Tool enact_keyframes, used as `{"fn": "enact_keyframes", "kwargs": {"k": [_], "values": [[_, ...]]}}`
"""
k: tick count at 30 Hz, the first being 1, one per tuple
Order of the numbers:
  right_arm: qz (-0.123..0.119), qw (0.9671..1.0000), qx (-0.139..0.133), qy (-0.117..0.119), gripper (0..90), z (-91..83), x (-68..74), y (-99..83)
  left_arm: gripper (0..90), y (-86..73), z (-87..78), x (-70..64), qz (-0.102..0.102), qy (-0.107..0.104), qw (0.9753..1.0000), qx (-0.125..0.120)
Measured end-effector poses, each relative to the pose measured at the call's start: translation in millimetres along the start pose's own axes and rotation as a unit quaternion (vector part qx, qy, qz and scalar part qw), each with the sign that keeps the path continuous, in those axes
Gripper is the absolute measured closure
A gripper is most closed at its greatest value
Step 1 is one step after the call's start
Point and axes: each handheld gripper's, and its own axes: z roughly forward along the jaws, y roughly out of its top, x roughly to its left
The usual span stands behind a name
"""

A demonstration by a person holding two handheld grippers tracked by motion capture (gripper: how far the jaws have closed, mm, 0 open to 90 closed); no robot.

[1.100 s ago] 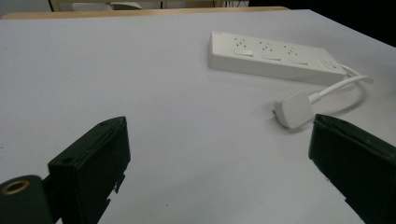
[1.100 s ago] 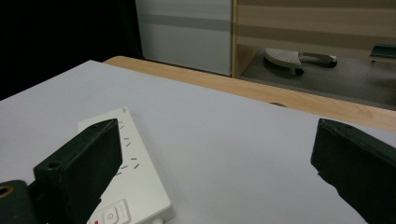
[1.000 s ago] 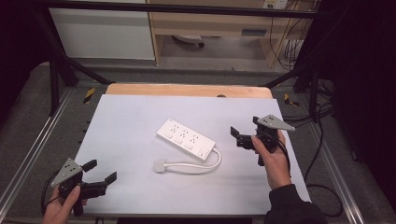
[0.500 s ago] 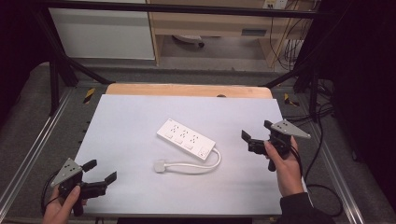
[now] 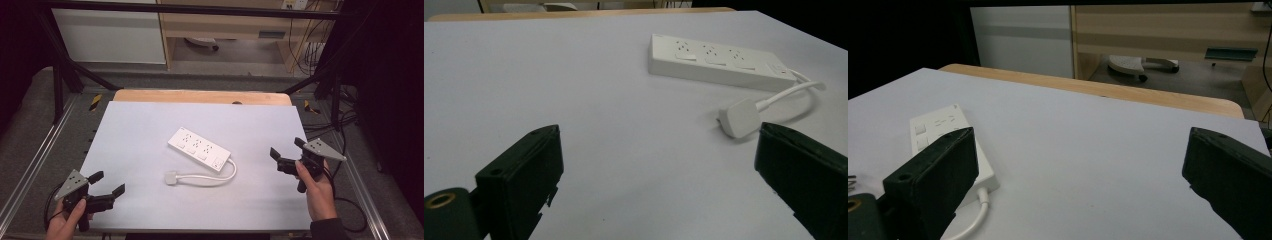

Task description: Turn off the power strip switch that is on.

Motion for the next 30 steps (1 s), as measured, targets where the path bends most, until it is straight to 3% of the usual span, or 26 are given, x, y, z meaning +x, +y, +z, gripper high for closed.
{"fn": "enact_keyframes", "kwargs": {"k": [14,30], "values": [[0.009,0.9998,0.015,-0.012,2.0,-9.4,-6.6,-34.2,5.3,0.0,-0.1,0.0,-0.001,0.001,1.0,0.0],[0.012,0.9985,0.054,0.001,2.0,1.9,2.9,-61.1,5.2,-0.1,0.1,-0.1,-0.001,0.0,1.0,0.001]]}}
